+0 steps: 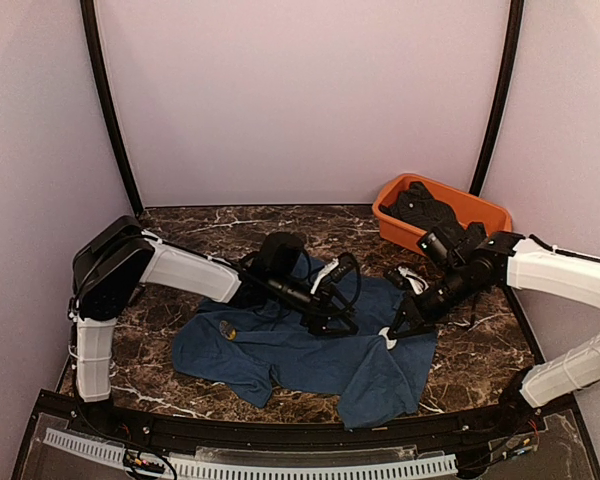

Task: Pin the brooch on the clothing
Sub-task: Place the brooch on the flattened clothing, then pick up the clothing with brooches from the center of the board.

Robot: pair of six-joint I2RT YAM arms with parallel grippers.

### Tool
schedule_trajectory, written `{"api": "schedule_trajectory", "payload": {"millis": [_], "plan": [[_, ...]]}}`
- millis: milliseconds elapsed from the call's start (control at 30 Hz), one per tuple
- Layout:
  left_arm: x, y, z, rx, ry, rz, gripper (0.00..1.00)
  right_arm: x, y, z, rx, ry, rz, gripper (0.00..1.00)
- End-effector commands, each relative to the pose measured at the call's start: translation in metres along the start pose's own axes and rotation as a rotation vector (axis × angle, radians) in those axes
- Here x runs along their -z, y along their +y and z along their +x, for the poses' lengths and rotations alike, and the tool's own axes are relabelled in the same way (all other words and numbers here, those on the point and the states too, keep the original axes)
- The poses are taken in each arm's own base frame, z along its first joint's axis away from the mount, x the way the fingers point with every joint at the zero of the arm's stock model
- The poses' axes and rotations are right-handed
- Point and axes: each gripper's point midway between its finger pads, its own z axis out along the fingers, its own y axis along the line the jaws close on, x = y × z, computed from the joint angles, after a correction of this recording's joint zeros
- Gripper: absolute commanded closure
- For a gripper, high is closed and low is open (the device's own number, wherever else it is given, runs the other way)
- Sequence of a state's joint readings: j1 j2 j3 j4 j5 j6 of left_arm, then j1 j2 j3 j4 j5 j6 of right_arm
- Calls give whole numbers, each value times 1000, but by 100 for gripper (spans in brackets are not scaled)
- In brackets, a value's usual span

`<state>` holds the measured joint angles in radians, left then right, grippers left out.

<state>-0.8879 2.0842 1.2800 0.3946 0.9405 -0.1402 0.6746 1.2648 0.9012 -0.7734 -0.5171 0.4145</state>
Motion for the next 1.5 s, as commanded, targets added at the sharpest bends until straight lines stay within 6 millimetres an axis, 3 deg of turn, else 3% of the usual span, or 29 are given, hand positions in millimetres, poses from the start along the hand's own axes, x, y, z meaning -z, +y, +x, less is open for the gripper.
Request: {"api": "schedule_trajectory", "payload": {"millis": [0, 167, 300, 333, 467, 567, 700, 833, 933, 1000, 1100, 1233, 1467], "plan": [[19, 8, -9, -6, -6, -126, 11, 5, -21, -13, 43, -44, 230, 100], [46, 36, -10, 38, -28, -324, 3, 7, -40, -21, 71, -46, 462, 100], [85, 65, -10, 97, -68, -535, 1, 3, -51, -23, 120, -19, 656, 100], [103, 81, -11, 120, -83, -636, 1, 1, -53, -23, 132, -9, 704, 100], [160, 117, 0, 223, -88, -873, 1, -8, -44, -25, 229, 15, 868, 100], [189, 129, -1, 237, -68, -985, 1, -22, -30, -23, 304, 51, 906, 98], [212, 142, 1, 246, -13, -1097, 1, -35, -10, -28, 329, 54, 832, 81], [224, 151, 12, 276, 24, -1156, 1, -36, 16, -37, 330, 15, 710, 43], [226, 159, 23, 292, 62, -1181, 1, -30, 30, -43, 321, -14, 614, 35], [227, 165, 30, 298, 86, -1196, 1, -20, 30, -52, 279, -43, 567, 33], [242, 175, 37, 330, 96, -1223, 1, 1, 6, -69, 128, -86, 515, 33], [265, 187, 45, 395, 82, -1229, 1, 27, -52, -88, -46, -138, 602, 33], [284, 194, 60, 425, 153, -1275, 1, 24, -113, -104, -169, -111, 748, 33]]}}
